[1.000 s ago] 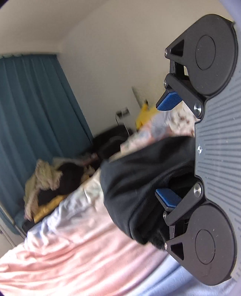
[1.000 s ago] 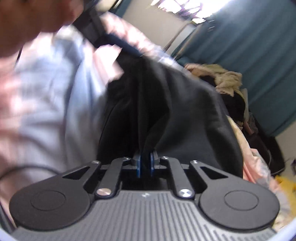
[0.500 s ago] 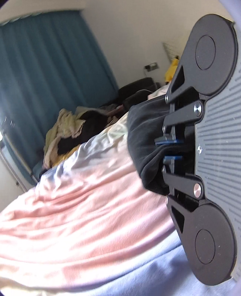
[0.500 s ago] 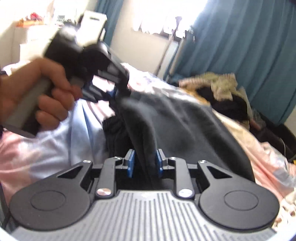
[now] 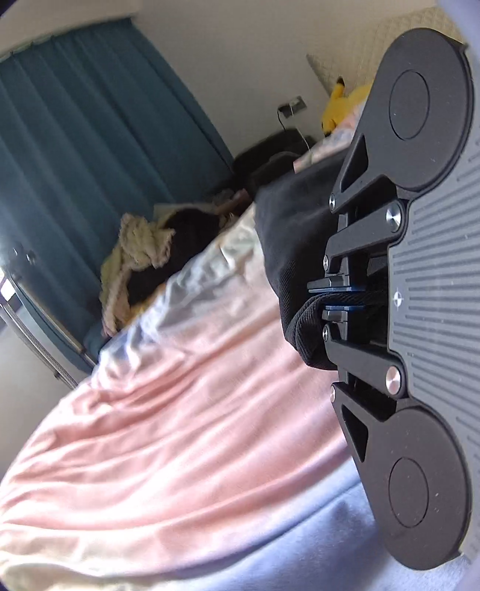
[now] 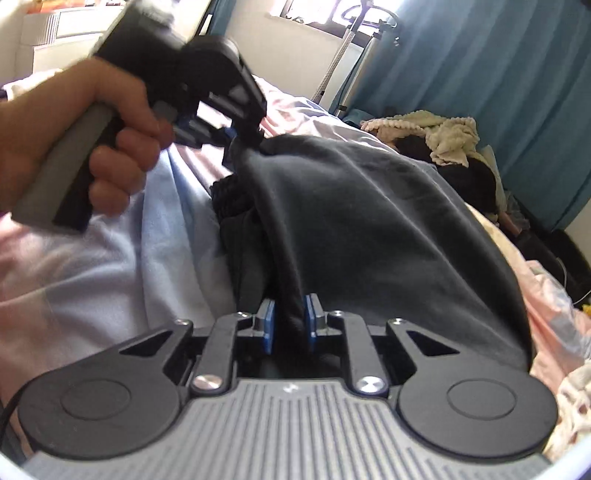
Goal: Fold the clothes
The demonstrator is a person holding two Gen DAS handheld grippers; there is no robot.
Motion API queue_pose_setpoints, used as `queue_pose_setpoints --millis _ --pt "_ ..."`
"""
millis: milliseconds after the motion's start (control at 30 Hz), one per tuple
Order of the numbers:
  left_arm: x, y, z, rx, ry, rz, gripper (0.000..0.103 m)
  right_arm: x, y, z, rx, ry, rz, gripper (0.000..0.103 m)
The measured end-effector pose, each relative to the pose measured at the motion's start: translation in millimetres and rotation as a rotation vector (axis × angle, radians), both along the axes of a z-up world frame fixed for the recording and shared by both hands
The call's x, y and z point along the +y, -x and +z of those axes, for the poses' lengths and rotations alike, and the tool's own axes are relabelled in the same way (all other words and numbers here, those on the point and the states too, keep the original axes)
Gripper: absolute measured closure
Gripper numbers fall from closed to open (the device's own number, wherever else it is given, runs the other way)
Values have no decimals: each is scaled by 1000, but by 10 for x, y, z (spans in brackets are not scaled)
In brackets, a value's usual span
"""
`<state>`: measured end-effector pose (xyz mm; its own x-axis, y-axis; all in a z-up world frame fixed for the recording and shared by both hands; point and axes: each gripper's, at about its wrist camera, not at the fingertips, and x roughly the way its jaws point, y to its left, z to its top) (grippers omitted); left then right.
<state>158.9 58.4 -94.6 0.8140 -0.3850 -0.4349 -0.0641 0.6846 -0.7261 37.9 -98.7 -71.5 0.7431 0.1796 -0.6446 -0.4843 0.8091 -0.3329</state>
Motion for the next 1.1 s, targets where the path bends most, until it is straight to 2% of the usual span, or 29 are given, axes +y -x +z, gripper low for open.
queue_pose_setpoints --millis 100,167,233,300,333,433,500,633,733,800,933,967,1100 --pt "91 123 7 13 71 7 89 -149 21 102 11 -127 -24 81" --pt "153 221 4 24 124 11 87 -351 15 219 33 -290 -67 81" --pt "189 334 3 32 198 0 79 -615 33 349 19 -481 -154 81" --pt "170 422 -28 66 244 0 54 -894 3 444 -8 -649 -238 81" --pt "153 454 -50 82 252 -7 51 -1008 24 466 -31 -713 -284 81" --pt "66 493 -146 132 237 -21 41 -1255 91 486 -93 -798 -438 81" --pt "39 461 -204 146 236 -6 24 -1379 133 494 -123 -812 -535 81" --pt "-14 371 -281 126 261 -16 16 -1557 129 396 -85 -898 -622 80" --pt "-13 374 -283 113 280 -17 15 -1397 30 437 -109 -803 -527 75" --pt "15 372 -297 101 321 -20 15 -1127 -29 480 -125 -687 -399 52" --pt "46 342 -303 70 394 -36 15 -545 -109 419 -147 -481 -135 29" --pt "39 326 -290 57 399 -46 15 -421 -142 372 -150 -426 -90 19" --pt "-13 219 -233 16 389 -101 15 14 -283 87 -163 -160 66 15"
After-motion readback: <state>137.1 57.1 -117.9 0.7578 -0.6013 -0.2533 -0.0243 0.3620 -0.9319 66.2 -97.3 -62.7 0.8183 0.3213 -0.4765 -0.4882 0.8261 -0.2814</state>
